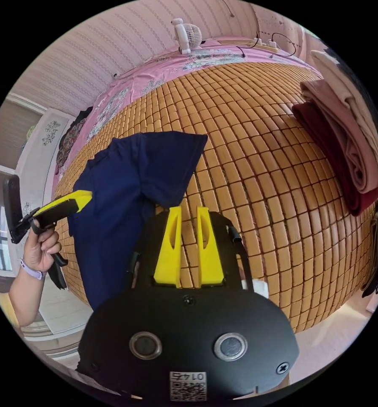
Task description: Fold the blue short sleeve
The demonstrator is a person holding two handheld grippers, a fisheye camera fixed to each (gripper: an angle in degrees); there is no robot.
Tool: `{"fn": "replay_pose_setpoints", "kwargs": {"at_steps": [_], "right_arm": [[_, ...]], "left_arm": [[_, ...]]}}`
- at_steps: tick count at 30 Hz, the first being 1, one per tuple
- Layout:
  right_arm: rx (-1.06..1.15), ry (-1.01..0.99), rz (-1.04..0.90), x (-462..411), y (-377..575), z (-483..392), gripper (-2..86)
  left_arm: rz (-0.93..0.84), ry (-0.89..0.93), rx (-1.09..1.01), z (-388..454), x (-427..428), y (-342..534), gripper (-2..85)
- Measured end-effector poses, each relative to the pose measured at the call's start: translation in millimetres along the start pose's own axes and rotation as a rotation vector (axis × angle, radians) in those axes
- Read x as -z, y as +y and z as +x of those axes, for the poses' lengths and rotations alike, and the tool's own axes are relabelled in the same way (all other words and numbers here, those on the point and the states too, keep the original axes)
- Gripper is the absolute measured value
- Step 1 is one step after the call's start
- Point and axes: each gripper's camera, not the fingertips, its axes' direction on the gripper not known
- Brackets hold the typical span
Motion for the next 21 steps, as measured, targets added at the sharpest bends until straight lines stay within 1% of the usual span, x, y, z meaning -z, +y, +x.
{"fn": "replay_pose_setpoints", "kwargs": {"at_steps": [4, 9, 11, 13, 14, 15, 16, 18, 20, 21], "right_arm": [[0.016, -0.055, -0.002, 1.5, -1.4, -2.8, 6.3], [0.127, -0.006, -0.012, -13.9, -18.9, -25.9, 6.5], [0.115, -0.015, 0.001, -20.0, -25.5, -29.5, 6.4], [0.105, -0.025, -0.022, -31.1, -32.6, -32.9, 5.6], [0.088, -0.01, -0.048, -39.3, -36.9, -34.6, 4.9], [0.095, -0.013, -0.03, -40.2, -38.9, -37.1, 4.1], [0.098, -0.013, -0.03, -41.3, -40.0, -38.1, 3.4], [0.105, -0.029, -0.038, -44.1, -46.1, -41.7, 1.5], [0.105, -0.004, 0.005, -41.6, -50.4, -45.2, 1.0], [0.11, 0.006, 0.023, -41.6, -54.2, -47.9, 0.9]], "left_arm": [[-0.003, -0.039, -0.072, 22.1, -30.2, -55.4, 4.8], [-0.07, -0.064, -0.083, 36.1, -77.7, -110.3, 6.9], [-0.096, -0.098, -0.104, 40.7, -92.9, -122.7, 6.3], [-0.179, -0.172, -0.11, 39.8, -115.4, -131.0, 1.7], [-0.143, -0.187, -0.124, 40.3, -113.4, -131.0, 1.0], [-0.139, -0.176, -0.151, 39.5, -113.0, -131.9, 0.1], [-0.141, -0.144, -0.114, 34.0, -110.4, -135.1, -0.3], [-0.093, -0.154, -0.072, 28.1, -103.1, -136.3, -0.3], [-0.053, -0.166, -0.06, 24.3, -98.5, -136.1, 0.2], [-0.049, -0.141, -0.06, 21.3, -98.6, -135.9, 1.6]]}}
